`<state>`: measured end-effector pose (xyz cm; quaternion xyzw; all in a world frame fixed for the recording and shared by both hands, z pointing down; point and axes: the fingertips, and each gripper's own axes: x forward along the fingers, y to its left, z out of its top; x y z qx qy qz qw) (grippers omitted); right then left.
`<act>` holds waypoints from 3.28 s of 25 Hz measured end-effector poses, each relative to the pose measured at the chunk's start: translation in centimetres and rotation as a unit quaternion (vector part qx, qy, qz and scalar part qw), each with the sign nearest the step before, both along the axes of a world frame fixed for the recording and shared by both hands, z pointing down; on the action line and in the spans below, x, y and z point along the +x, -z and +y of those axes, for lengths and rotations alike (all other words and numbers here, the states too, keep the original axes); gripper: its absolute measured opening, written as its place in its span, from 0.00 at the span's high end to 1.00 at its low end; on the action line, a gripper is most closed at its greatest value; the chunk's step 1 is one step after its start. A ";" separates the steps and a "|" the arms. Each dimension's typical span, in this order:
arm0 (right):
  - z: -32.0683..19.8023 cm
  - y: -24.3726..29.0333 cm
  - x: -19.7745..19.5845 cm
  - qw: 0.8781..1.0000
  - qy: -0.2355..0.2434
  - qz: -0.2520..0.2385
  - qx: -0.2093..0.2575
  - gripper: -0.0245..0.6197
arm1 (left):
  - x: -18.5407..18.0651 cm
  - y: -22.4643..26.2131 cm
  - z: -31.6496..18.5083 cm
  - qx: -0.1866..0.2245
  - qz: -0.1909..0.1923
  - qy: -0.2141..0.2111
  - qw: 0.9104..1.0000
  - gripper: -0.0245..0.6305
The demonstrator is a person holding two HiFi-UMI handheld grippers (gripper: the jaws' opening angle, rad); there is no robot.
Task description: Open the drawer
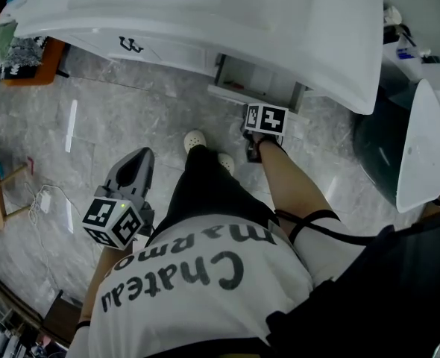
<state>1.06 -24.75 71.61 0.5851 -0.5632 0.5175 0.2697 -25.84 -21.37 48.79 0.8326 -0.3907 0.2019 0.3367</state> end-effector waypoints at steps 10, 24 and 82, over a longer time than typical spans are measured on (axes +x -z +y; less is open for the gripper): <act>0.3 0.0 -0.2 1.000 -0.013 -0.005 -0.006 0.77 | -0.4 0.0 0.3 -0.003 -0.001 0.011 1.000 0.95; 0.3 -0.1 -0.3 1.000 -0.024 0.003 -0.001 0.76 | -0.9 0.1 -0.3 0.005 -0.005 0.007 1.000 0.95; 18.5 39.3 5.0 0.898 -0.131 -0.004 0.419 0.95 | 8.2 16.7 5.3 0.127 0.136 -0.216 0.959 0.95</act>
